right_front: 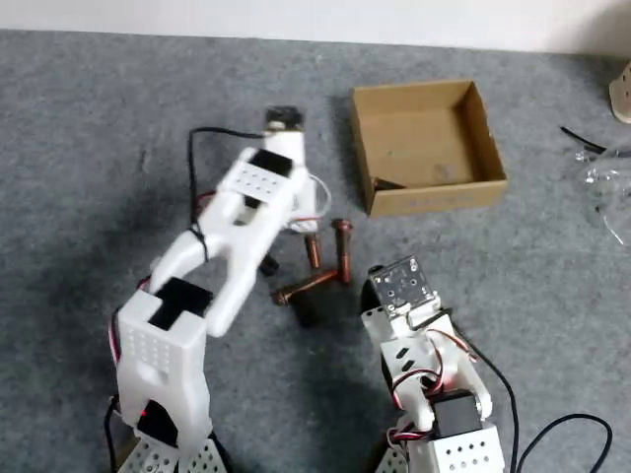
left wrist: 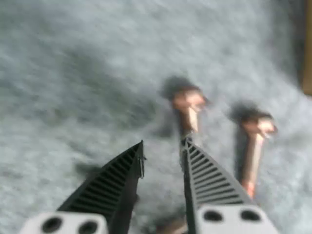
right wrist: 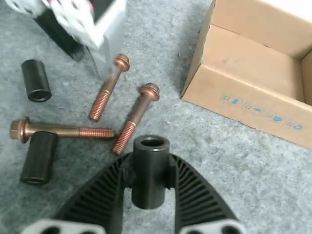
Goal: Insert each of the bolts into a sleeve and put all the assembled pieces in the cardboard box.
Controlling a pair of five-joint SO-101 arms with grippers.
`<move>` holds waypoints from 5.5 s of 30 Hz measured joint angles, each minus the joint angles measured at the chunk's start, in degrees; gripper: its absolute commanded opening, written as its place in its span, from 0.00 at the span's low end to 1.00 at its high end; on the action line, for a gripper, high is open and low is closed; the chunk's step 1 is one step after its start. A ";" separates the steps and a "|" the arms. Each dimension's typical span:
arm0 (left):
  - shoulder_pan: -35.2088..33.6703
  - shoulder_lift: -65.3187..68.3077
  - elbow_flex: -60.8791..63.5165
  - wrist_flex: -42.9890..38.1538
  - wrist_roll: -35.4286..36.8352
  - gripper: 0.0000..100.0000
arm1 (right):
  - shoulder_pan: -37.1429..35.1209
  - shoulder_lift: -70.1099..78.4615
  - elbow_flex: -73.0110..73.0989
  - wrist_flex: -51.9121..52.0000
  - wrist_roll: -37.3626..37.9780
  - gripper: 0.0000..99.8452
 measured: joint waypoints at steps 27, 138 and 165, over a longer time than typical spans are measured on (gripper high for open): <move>2.90 8.44 -1.32 -8.70 0.18 0.13 | 0.00 0.00 0.00 0.00 0.00 0.00; -11.16 -127.12 99.60 -57.14 -16.62 0.01 | 0.00 0.00 0.35 -1.76 0.00 0.00; -5.71 -123.87 99.69 -67.87 -16.79 0.01 | -18.20 0.00 0.35 -20.66 -3.60 0.01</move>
